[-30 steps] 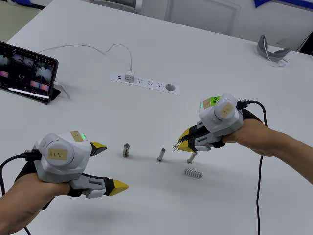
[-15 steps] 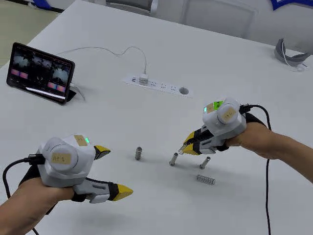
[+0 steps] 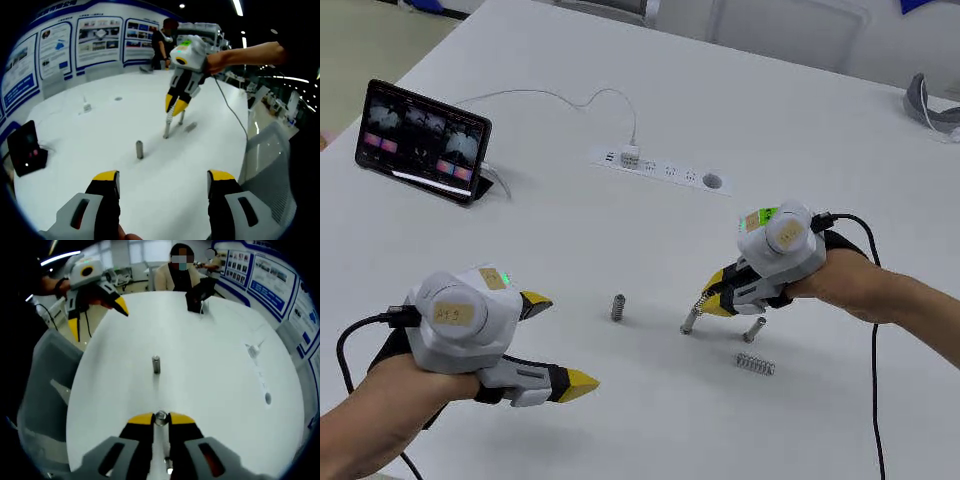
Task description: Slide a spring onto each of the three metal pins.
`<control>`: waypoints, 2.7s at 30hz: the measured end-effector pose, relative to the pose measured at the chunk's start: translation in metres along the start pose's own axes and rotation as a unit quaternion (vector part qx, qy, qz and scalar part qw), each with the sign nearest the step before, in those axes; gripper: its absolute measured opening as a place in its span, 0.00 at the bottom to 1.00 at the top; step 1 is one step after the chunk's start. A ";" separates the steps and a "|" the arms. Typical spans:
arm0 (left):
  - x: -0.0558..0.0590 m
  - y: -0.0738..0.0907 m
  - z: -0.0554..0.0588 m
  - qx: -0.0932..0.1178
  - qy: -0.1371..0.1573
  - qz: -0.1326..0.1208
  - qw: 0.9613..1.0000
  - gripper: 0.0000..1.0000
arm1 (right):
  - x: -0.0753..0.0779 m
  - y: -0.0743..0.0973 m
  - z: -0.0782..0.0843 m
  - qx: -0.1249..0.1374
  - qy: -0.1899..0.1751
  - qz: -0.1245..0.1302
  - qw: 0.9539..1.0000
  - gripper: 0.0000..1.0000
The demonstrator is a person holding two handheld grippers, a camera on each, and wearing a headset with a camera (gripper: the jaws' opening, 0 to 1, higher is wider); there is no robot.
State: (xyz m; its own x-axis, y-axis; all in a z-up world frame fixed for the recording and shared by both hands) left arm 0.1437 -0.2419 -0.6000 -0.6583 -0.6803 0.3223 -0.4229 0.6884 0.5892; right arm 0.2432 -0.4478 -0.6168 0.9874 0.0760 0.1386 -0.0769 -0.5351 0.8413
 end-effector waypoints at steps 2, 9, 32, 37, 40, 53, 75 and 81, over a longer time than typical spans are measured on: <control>-0.001 0.001 0.001 0.000 0.002 -0.001 1.000 0.72 | 0.000 -0.002 -0.001 -0.002 0.002 -0.003 1.000 0.12; -0.002 0.003 0.002 -0.001 0.004 -0.003 1.000 0.72 | 0.001 -0.007 -0.005 -0.003 0.008 -0.007 1.000 0.12; -0.005 0.010 0.008 -0.006 0.008 -0.009 1.000 0.72 | -0.006 -0.034 0.006 -0.048 0.056 -0.023 0.997 0.13; -0.007 0.012 0.007 -0.005 0.011 -0.010 1.000 0.72 | -0.005 -0.039 0.010 -0.056 0.060 -0.027 0.996 0.13; -0.007 0.012 0.008 -0.005 0.012 -0.012 1.000 0.72 | -0.006 -0.042 0.012 -0.059 0.061 -0.028 0.996 0.13; -0.007 0.011 0.010 -0.008 0.012 -0.011 1.000 0.72 | -0.008 -0.052 0.018 -0.066 0.054 -0.029 0.996 0.13; 0.002 0.004 0.000 0.003 0.010 0.004 1.000 0.72 | -0.015 -0.022 0.026 -0.056 -0.040 0.030 0.997 0.55; 0.005 0.002 -0.001 0.004 0.012 0.009 1.000 0.72 | -0.017 -0.011 0.026 -0.037 -0.078 0.060 0.994 0.59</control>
State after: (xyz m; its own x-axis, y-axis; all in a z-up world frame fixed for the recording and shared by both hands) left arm 0.1403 -0.2441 -0.5962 -0.6501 -0.6741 0.3505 -0.4162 0.7019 0.5781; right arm 0.2306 -0.4653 -0.6426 0.9797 -0.1185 0.1617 -0.1988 -0.4687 0.8607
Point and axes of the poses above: the centre of the closed fingertips' face, and the gripper's own axes: y roughly backward along the fingers, x roughly to its right, z roughly out of its underside, the point moved 5 cm from there along y, roughly backward along the fingers, and after that the axes turned 15 degrees about y, right-handed, at the moved point
